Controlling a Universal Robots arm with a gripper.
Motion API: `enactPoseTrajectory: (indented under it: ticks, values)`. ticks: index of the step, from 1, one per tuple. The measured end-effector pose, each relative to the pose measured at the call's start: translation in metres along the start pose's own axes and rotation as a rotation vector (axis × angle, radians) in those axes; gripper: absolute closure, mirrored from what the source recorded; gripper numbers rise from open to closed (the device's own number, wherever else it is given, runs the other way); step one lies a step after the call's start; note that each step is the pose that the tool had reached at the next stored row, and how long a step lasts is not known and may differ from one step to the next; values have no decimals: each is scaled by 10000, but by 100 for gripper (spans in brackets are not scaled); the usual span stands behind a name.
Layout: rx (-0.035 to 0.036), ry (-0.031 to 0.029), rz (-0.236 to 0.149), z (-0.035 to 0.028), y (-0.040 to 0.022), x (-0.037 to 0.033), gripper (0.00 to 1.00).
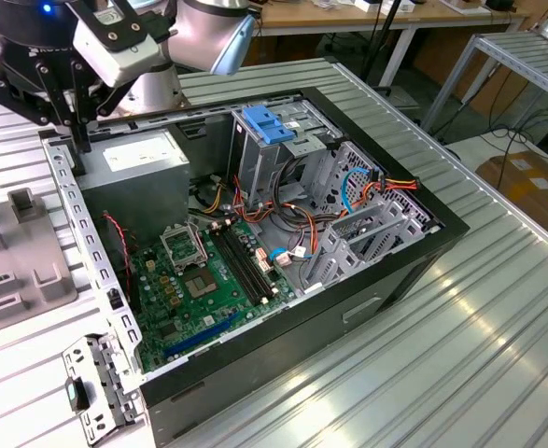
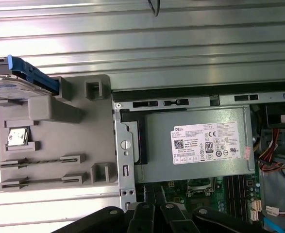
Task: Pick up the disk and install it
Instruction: 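Reach for the disk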
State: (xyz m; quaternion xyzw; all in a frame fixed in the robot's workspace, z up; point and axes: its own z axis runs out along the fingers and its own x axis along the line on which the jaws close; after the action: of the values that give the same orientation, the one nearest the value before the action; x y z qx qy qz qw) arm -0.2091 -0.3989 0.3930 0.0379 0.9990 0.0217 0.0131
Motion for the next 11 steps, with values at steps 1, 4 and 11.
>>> enactPoseTrajectory:
  ticks: [1,4,11]
  values:
    - [0,0,0,0,-1,8,89]
    - [0,0,0,0,-2,29,89]
    - [0,-1,0,-1,-8,105,89]
